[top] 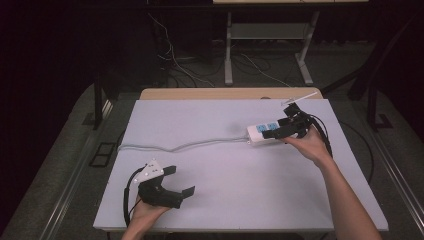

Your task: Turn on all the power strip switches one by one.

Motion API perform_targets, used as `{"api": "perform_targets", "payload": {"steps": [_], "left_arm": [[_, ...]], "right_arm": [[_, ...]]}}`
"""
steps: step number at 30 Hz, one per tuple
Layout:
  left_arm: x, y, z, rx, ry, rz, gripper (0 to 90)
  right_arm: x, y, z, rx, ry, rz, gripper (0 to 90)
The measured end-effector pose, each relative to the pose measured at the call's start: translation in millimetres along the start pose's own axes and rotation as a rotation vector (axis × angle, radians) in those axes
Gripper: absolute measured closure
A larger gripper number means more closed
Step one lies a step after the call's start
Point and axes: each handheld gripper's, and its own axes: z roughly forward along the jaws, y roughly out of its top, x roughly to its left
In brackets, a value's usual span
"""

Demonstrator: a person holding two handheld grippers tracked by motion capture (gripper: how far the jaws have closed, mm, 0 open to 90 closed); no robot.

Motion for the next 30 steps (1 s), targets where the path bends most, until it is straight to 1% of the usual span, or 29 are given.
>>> {"api": "perform_targets", "payload": {"steps": [1,2,3,4,5,7,8,11,16,17,19,20,23,25,28,30], "left_arm": [[0.1,0.0,-0.1,0.001,0.0,0.0,0.0],[0.3,-0.1,0.0,0.002,0.0,0.001,0.0],[0.4,-0.1,0.1,0.002,0.0,0.001,0.0],[0.4,-0.1,0.2,0.003,0.0,0.0,0.0],[0.3,-0.1,0.2,0.003,0.0,0.0,0.0],[0.4,-0.1,0.3,0.004,-0.001,0.002,0.0],[0.4,-0.1,0.4,0.005,-0.001,0.003,0.0],[0.4,-0.1,0.4,0.005,-0.001,0.003,0.0],[0.7,-0.2,0.2,0.006,-0.001,0.001,0.0],[0.8,-0.2,0.2,0.006,-0.001,0.0,0.0],[0.8,-0.2,0.4,0.006,-0.001,0.0,0.0],[0.8,-0.1,0.2,0.006,-0.001,0.001,0.0],[0.7,0.0,0.0,0.003,-0.006,-0.001,0.0],[0.0,0.3,-0.3,-0.003,-0.014,-0.005,0.0],[-1.0,0.3,0.0,0.0,-0.018,-0.001,0.0],[-1.0,0.2,0.7,0.003,-0.018,0.001,0.0]], "right_arm": [[-1.9,0.5,0.5,0.003,0.008,-0.007,8.4],[-3.3,1.4,1.2,0.005,0.005,-0.005,10.4],[-4.6,2.4,1.7,0.011,0.004,-0.003,15.8],[-5.8,3.4,2.3,0.013,0.008,-0.006,16.7],[-6.9,4.3,3.4,0.018,0.009,-0.004,19.7],[-9.5,5.9,6.6,0.033,0.015,-0.004,30.1],[-9.5,5.9,6.6,0.033,0.015,-0.004,30.1],[-12.2,6.0,9.9,0.044,0.014,0.0,39.1],[-17.5,5.0,12.8,0.054,0.026,0.0,51.3],[-18.9,4.7,13.1,0.053,0.029,0.002,54.6],[-23.4,4.4,13.7,0.039,0.043,0.015,67.1],[-23.4,4.4,13.7,0.039,0.043,0.015,67.1],[-26.1,4.3,15.0,0.033,0.048,0.02,76.1],[-27.5,3.8,17.7,0.044,0.048,0.017,82.1],[-29.3,2.3,23.6,0.059,0.043,-0.001,89.7],[-29.6,1.7,27.8,0.059,0.041,-0.007,89.8]]}}
